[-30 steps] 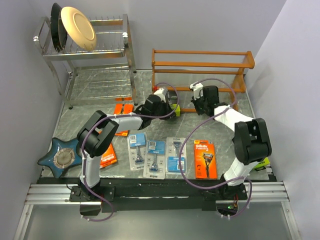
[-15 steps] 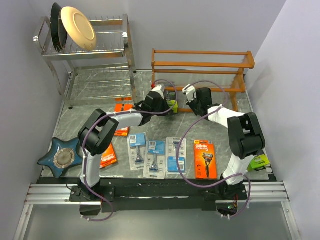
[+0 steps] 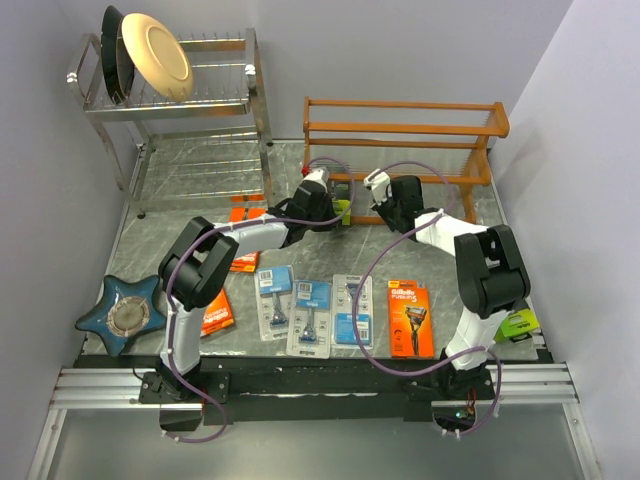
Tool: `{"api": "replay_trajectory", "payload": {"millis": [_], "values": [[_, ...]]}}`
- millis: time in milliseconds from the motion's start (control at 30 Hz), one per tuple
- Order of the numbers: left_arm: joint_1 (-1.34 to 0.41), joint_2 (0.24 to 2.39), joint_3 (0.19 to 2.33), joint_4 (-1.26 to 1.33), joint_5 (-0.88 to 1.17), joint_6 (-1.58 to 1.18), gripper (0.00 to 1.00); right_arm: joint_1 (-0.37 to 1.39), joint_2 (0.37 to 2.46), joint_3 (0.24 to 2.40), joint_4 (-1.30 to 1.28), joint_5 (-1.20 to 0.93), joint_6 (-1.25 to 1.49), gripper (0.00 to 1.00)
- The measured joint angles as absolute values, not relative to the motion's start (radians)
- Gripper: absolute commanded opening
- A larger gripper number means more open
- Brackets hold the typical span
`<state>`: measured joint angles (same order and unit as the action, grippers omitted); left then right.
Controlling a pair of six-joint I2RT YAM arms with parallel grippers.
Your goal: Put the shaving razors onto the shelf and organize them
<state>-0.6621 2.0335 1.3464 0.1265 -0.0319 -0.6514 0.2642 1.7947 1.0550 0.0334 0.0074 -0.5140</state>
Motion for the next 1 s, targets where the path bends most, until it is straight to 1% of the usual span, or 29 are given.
{"api": "replay_trajectory", "payload": {"millis": [33,67,100,133,167,200,233,267,300,333,367,400,467,500,567,633,767,1000], "values": [[-0.661,2.033,1.346,0.126,-0.022,-0.652,0.15,0.264,1.788,1.055,0.021,0.004,-0.510,0.22],[-0.659,2.028,1.343,0.127,-0.010,-0.655,0.20,0.264,1.776,1.055,0.002,-0.001,-0.506,0.28],[-0.656,2.020,1.333,0.128,0.012,-0.658,0.27,0.264,1.761,1.055,-0.021,-0.004,-0.497,0.35],[-0.653,2.008,1.321,0.128,0.038,-0.659,0.31,0.264,1.737,1.055,-0.053,-0.008,-0.488,0.44],[-0.651,1.992,1.308,0.128,0.060,-0.660,0.34,0.264,1.703,1.055,-0.082,-0.012,-0.477,0.48],[-0.647,1.966,1.285,0.128,0.098,-0.663,0.41,0.264,1.667,1.055,-0.110,-0.016,-0.465,0.53],[-0.644,1.940,1.264,0.128,0.137,-0.662,0.44,0.264,1.616,1.055,-0.144,-0.019,-0.455,0.67],[-0.643,1.914,1.246,0.131,0.171,-0.655,0.47,0.264,1.573,1.052,-0.164,-0.021,-0.444,0.74],[-0.642,1.884,1.226,0.131,0.208,-0.642,0.53,0.264,1.509,1.044,-0.192,-0.024,-0.432,0.80],[-0.644,1.851,1.208,0.131,0.252,-0.623,0.55,0.264,1.454,1.037,-0.216,-0.021,-0.416,0.93],[-0.647,1.824,1.196,0.133,0.286,-0.604,0.66,0.261,1.400,1.026,-0.233,-0.021,-0.405,0.97],[-0.653,1.796,1.185,0.134,0.322,-0.580,0.76,0.256,1.346,1.008,-0.250,-0.023,-0.397,1.00],[-0.667,1.752,1.177,0.132,0.380,-0.530,0.84,0.229,1.260,0.973,-0.298,-0.026,-0.390,1.00],[-0.676,1.734,1.177,0.132,0.406,-0.508,0.99,0.196,1.224,0.956,-0.338,-0.039,-0.390,1.00],[-0.689,1.707,1.177,0.130,0.445,-0.472,0.99,0.095,1.190,0.940,-0.434,-0.062,-0.402,1.00],[-0.703,1.687,1.171,0.130,0.480,-0.452,0.99,-0.044,1.187,0.940,-0.532,-0.068,-0.430,1.00],[-0.709,1.656,1.135,0.128,0.513,-0.424,1.00,-0.253,1.166,0.908,-0.645,-0.047,-0.511,1.00],[-0.729,1.646,1.120,0.106,0.524,-0.383,0.99,-0.505,1.119,0.857,-0.736,-0.041,-0.637,1.00]]}}
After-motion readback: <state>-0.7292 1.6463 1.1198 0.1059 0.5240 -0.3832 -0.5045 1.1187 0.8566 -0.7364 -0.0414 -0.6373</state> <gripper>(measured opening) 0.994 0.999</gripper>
